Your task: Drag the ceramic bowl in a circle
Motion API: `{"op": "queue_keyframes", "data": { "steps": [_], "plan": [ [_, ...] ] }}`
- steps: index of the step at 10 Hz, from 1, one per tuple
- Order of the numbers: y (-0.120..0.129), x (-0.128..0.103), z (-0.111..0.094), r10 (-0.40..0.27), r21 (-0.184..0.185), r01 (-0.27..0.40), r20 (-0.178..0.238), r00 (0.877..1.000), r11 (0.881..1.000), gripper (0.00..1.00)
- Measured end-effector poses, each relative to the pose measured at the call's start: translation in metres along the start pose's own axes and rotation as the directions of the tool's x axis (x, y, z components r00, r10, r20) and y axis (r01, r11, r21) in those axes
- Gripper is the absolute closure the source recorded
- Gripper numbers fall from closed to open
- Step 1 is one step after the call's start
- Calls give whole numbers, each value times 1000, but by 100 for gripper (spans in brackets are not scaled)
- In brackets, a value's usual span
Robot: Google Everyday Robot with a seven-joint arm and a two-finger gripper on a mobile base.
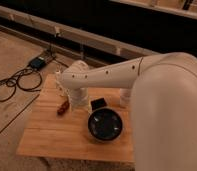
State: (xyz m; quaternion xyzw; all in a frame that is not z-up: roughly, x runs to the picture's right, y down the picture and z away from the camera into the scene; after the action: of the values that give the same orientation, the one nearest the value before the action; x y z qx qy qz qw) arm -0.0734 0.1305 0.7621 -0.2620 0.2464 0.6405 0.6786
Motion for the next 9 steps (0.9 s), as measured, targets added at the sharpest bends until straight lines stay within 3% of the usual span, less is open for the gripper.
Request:
{"op": "queue_keyframes", "data": {
  "steps": [4,9],
  "plan": [
    [-30,11,33,44,9,-44,-20,999,999,35],
    [-32,28,73,78,-3,-78,-73,994,997,35]
  ]
}}
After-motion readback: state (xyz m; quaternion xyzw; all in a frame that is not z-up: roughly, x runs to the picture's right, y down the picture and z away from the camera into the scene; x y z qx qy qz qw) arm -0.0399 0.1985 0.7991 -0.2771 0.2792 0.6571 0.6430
